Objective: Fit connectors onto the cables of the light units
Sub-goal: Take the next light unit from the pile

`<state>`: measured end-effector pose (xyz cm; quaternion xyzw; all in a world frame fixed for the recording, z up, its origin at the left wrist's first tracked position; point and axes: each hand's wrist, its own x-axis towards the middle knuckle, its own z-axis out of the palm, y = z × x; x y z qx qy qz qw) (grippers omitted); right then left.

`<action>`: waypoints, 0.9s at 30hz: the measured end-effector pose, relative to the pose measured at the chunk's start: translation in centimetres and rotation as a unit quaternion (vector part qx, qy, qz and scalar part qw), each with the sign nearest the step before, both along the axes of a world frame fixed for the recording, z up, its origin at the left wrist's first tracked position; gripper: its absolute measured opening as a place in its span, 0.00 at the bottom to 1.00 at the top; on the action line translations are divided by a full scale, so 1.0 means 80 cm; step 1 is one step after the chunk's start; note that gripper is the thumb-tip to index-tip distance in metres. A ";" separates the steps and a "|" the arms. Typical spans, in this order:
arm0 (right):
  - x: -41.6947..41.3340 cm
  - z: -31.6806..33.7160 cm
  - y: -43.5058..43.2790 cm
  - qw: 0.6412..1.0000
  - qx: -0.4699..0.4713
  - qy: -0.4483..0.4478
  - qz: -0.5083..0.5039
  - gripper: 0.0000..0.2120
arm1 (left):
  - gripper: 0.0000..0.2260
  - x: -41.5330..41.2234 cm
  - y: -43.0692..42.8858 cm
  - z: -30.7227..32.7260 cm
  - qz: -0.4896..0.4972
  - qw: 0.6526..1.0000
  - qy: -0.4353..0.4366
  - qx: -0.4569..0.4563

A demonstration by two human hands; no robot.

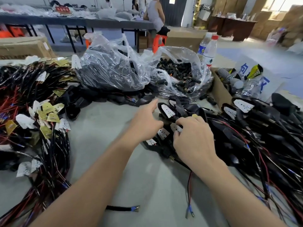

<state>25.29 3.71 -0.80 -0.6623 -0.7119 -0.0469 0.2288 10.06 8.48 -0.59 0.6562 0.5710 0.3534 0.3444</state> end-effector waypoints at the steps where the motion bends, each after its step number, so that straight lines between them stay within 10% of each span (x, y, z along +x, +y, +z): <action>1: -0.007 0.000 0.002 1.000 0.009 0.010 0.022 0.08 | 0.38 -0.005 -0.002 0.000 0.016 0.999 0.047 0.006; 11: -0.136 -0.016 0.052 0.964 -0.130 0.151 0.177 0.18 | 0.03 -0.117 -0.032 0.008 0.139 0.978 0.151 0.038; 15: -0.198 -0.035 0.058 0.937 -0.196 0.200 0.209 0.21 | 0.13 -0.188 -0.051 0.006 0.271 0.912 0.285 0.118; 20: -0.251 -0.056 0.053 0.921 -0.216 0.204 0.254 0.16 | 0.17 -0.267 -0.071 -0.009 0.359 0.819 0.448 -0.008; 27: -0.255 -0.071 0.044 0.907 -0.163 0.265 0.284 0.11 | 0.08 -0.268 -0.071 -0.012 0.422 0.816 0.393 -0.027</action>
